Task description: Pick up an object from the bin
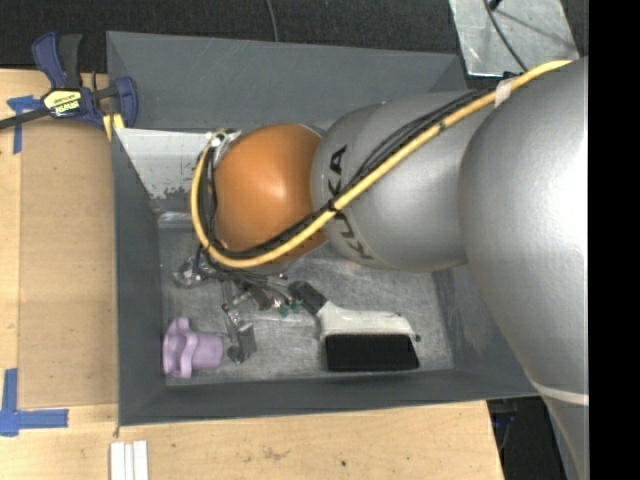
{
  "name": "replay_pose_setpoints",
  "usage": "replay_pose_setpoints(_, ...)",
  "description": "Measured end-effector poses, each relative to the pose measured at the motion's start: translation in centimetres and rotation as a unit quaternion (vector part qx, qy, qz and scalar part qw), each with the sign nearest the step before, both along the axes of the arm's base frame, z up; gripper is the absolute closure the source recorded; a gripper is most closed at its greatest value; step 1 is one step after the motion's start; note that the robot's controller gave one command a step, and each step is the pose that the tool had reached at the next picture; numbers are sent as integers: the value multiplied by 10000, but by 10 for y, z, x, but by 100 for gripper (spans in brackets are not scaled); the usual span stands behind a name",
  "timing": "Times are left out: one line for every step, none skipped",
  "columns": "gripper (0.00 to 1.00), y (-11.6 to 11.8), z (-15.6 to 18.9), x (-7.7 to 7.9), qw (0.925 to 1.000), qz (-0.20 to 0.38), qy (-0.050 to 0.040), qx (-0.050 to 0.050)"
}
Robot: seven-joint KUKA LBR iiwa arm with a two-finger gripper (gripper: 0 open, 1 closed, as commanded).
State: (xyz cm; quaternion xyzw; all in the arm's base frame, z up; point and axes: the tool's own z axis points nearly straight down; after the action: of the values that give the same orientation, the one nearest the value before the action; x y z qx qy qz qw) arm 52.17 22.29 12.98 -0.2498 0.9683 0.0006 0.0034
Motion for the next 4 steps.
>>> replay_pose_setpoints(0, 4, -17, -17, 9979, -650, 57, -23)
replay_pose_setpoints(100, 17, -54, -20, 9976, 691, -33, 16)
replay_pose_setpoints(100, 18, -54, -20, 9976, 692, -33, 16)
replay_pose_setpoints(100, 11, 0, -19, 9979, 642, 47, -19)
